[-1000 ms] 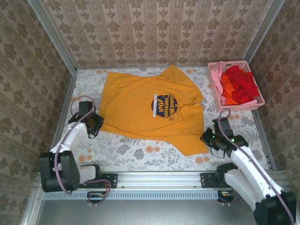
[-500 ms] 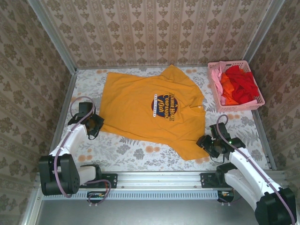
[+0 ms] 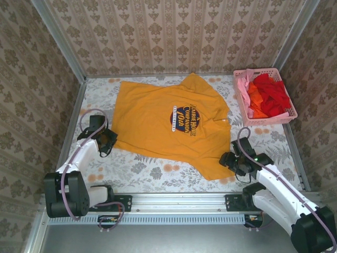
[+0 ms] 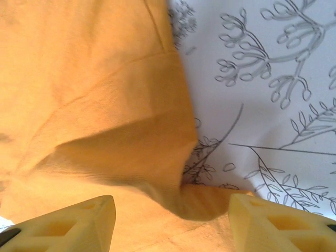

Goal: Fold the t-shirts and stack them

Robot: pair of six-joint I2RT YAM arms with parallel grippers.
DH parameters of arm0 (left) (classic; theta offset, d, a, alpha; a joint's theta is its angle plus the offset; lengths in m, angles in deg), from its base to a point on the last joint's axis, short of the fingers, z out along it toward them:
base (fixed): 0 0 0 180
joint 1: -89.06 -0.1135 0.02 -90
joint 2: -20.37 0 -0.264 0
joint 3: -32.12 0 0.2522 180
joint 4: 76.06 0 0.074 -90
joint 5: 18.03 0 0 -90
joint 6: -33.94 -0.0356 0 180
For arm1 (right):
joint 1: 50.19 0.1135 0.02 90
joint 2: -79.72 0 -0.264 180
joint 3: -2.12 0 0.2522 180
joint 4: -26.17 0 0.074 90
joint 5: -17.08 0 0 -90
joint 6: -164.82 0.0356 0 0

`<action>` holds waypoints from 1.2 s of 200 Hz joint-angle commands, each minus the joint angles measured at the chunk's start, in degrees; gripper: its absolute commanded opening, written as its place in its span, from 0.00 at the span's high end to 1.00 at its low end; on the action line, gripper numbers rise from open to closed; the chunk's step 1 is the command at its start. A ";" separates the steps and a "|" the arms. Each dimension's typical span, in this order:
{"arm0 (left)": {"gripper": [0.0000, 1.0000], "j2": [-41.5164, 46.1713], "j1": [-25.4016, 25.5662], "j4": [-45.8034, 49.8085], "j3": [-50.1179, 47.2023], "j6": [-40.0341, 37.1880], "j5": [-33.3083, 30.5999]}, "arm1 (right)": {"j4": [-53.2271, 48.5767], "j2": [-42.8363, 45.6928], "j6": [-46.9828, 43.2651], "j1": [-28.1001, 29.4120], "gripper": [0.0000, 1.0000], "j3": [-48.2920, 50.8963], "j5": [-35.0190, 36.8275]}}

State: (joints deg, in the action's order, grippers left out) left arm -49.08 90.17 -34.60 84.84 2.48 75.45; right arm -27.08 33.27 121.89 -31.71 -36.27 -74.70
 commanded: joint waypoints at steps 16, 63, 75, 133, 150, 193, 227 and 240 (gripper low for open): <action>1.00 -0.60 0.54 -0.76 -0.77 1.05 0.72 | -1.21 -4.44 -6.92 2.29 0.44 -2.33 2.92; 1.00 -0.77 0.56 -0.71 -0.16 0.72 0.57 | 0.88 -7.22 -8.11 4.99 0.52 -1.23 1.87; 1.00 -1.00 0.57 -0.82 -0.11 0.78 0.64 | 0.82 -7.18 -8.18 5.33 0.61 -1.13 2.04; 1.00 -1.00 0.57 -0.86 0.33 0.52 1.08 | -1.97 -3.48 -6.10 6.06 1.00 -1.26 2.40; 1.00 -0.62 0.56 -0.55 0.49 0.43 1.03 | -3.61 -0.08 -4.97 6.10 1.00 -1.56 2.40; 1.00 1.18 0.46 0.99 1.02 0.43 0.65 | -9.34 7.92 -1.73 6.04 1.00 -4.21 0.67; 1.00 2.04 -0.25 1.04 2.13 1.72 2.04 | -9.16 11.08 0.05 5.46 1.00 -9.52 1.31; 1.00 1.95 -0.66 1.28 3.18 2.00 2.62 | -8.67 10.13 -0.21 4.30 1.00 -11.72 0.98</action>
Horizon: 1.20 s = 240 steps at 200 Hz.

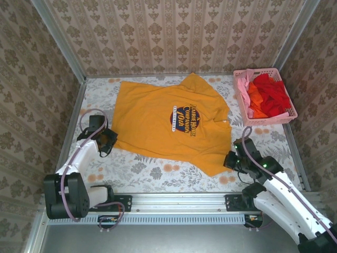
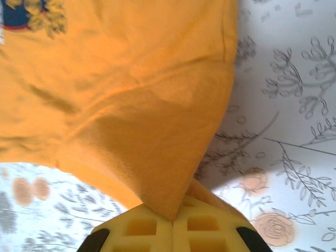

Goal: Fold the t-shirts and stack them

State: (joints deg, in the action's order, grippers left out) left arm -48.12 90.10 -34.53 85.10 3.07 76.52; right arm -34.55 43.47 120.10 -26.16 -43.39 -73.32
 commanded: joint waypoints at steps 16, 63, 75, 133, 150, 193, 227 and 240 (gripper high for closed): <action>1.00 0.77 -1.02 1.20 4.10 1.93 1.98 | -0.08 -2.61 1.00 -3.46 1.00 -6.61 -1.44; 1.00 -2.36 -4.38 -1.40 6.42 3.74 6.73 | 6.41 -9.63 1.14 -9.45 1.00 -10.06 -1.93; 1.00 -3.49 -5.21 -1.24 7.38 3.36 7.10 | 8.01 -11.85 0.65 -11.34 1.00 -10.96 -2.93; 1.00 -9.61 -5.99 -2.75 14.38 0.09 6.09 | 11.03 -23.33 -6.31 -17.55 1.00 -17.37 -4.18; 1.00 -11.53 -5.98 -3.31 15.86 -0.33 5.84 | 11.72 -27.04 -7.62 -18.94 1.00 -19.78 -4.55; 1.00 -15.76 -5.90 -4.63 19.29 -0.20 5.19 | 15.33 -35.42 -10.36 -21.15 1.00 -24.27 -6.07; 1.00 -18.21 -5.59 -4.17 22.95 -2.01 2.85 | 15.18 -42.48 -14.66 -22.55 1.00 -29.46 -8.27; 1.00 -19.53 -5.54 -4.04 24.19 -2.51 2.65 | 14.97 -45.38 -15.75 -22.86 1.00 -31.29 -8.12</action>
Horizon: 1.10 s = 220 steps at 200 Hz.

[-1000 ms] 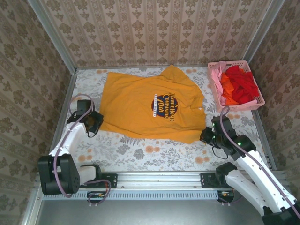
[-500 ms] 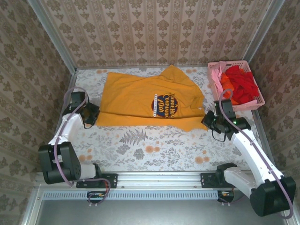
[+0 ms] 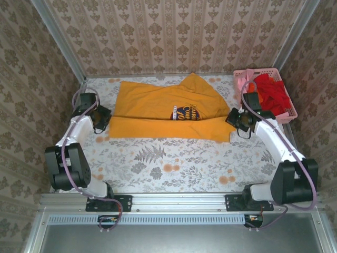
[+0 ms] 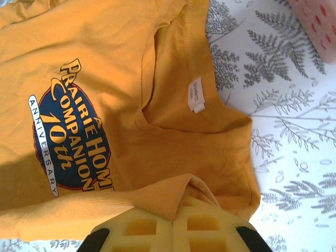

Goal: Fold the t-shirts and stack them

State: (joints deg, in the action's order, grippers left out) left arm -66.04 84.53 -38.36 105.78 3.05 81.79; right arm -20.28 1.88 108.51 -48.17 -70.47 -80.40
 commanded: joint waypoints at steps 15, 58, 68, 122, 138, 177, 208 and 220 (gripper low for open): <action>1.00 -3.37 0.11 -0.12 4.84 -2.77 -2.28 | 0.87 -6.23 -4.92 -1.05 1.00 -6.13 -1.30; 1.00 -7.49 0.74 -0.39 7.13 -3.21 -1.75 | 1.09 -12.43 -6.82 -1.14 1.00 -10.63 -1.09; 1.00 -8.25 0.83 -0.51 7.47 -3.30 -1.53 | 1.15 -13.74 -7.14 -1.23 1.00 -11.30 -1.04; 1.00 -12.07 1.19 -0.70 10.48 -3.55 -0.93 | 1.69 -18.58 -8.17 -1.65 1.00 -14.18 -0.69; 1.00 -12.68 0.90 -0.61 11.15 -3.70 -1.38 | 1.75 -19.52 -8.29 -1.71 1.00 -14.63 -0.86; 1.00 -15.20 1.15 -0.06 13.48 -4.23 -0.69 | 1.69 -22.24 -9.06 -2.11 1.00 -16.42 -0.61; 1.00 -17.09 1.56 0.16 15.02 -4.27 -0.95 | 1.74 -24.42 -10.01 -2.70 1.00 -17.71 -0.25; 1.00 -17.72 1.72 0.29 15.35 -4.10 -1.28 | 1.73 -25.08 -10.11 -2.89 1.00 -18.19 -0.42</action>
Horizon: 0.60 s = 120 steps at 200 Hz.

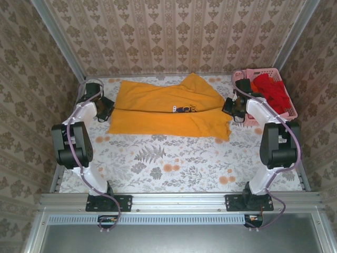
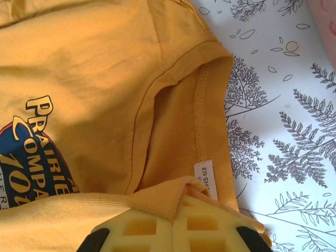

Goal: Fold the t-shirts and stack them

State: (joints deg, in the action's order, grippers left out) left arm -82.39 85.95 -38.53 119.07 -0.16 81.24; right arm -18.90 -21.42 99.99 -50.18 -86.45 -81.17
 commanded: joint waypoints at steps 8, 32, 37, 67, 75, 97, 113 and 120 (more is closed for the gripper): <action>1.00 -1.73 0.39 0.44 2.31 -0.87 -0.75 | 0.36 -2.13 -1.45 -0.98 1.00 -2.57 0.25; 1.00 -2.73 0.67 0.43 2.88 -0.79 -0.92 | 2.12 -3.43 -1.29 -1.08 1.00 -3.68 0.08; 1.00 -2.84 0.78 0.48 3.08 -0.79 -0.97 | 2.13 -3.70 -1.26 -1.07 1.00 -3.91 -0.01; 1.00 -2.71 0.34 1.52 3.22 -1.13 -2.03 | 2.23 -5.65 -1.76 -1.15 1.00 -5.93 -0.81; 1.00 -2.62 0.13 1.29 2.78 -1.31 -2.16 | 2.05 -6.06 -1.93 -1.15 1.00 -6.70 -0.57; 0.96 -3.23 -0.13 1.20 3.01 -1.42 -1.67 | 0.91 -7.36 -2.65 -1.15 0.79 -9.16 0.03; 0.65 -3.35 0.33 0.82 3.27 -1.36 -1.15 | 1.39 -5.98 -3.48 -1.07 0.59 -9.12 0.37; 0.51 -3.05 0.86 0.75 3.40 -1.78 -1.54 | 1.73 -4.62 -3.77 -0.98 0.53 -8.44 0.72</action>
State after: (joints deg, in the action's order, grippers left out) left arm -84.92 86.36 -38.31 120.66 -0.73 80.72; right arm -17.42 -28.04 97.58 -50.90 -93.84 -81.32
